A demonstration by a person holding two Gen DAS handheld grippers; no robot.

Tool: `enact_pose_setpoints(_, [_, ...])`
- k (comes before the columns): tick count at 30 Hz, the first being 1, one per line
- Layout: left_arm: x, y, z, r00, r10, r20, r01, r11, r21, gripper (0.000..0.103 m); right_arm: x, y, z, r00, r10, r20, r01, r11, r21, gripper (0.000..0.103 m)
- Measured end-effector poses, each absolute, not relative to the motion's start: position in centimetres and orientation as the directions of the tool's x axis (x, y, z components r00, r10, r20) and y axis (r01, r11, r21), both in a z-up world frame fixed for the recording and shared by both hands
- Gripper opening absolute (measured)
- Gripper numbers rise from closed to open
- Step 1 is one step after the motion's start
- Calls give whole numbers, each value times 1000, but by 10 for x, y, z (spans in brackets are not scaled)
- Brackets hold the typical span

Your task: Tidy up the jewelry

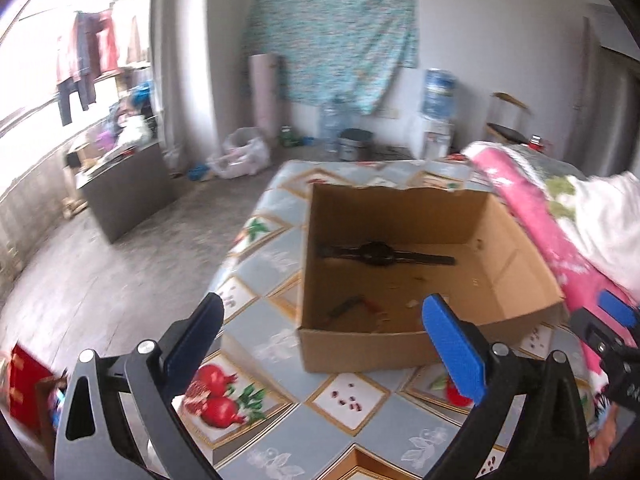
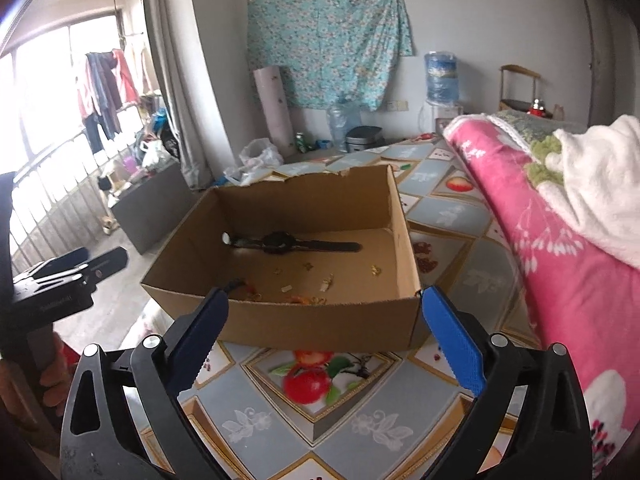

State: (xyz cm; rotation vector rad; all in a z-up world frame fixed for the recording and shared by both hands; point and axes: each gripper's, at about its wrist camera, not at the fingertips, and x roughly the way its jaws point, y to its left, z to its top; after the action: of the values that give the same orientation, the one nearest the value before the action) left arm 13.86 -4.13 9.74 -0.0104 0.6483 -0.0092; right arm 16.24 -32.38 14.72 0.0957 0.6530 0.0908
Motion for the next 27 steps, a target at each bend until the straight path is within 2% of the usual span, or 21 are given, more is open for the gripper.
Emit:
enact_pose_setpoints(4, [128, -39, 97, 808, 51, -587, -53, 999, 15, 98, 156, -320, 148, 804, 48, -592, -7, 997, 72, 95])
enact_pose_setpoints(6, [123, -43, 95, 811, 70, -581, -62, 998, 34, 98, 155, -319, 148, 802, 63, -594, -23, 997, 74, 95])
enact_pose_setpoints(16, [137, -59, 71, 715, 89, -693, -39, 995, 88, 98, 173, -323, 123, 687, 91, -721, -14, 994, 112, 95])
enact_pose_setpoints(19, [138, -61, 67, 706, 90, -702, -44, 996, 83, 98, 179, -322, 113, 650, 100, -753, -9, 992, 123, 95])
enact_pose_setpoints(27, [150, -54, 59, 662, 65, -747, -81, 997, 16, 98, 183, -316, 107, 629, 110, -770, -11, 991, 132, 95])
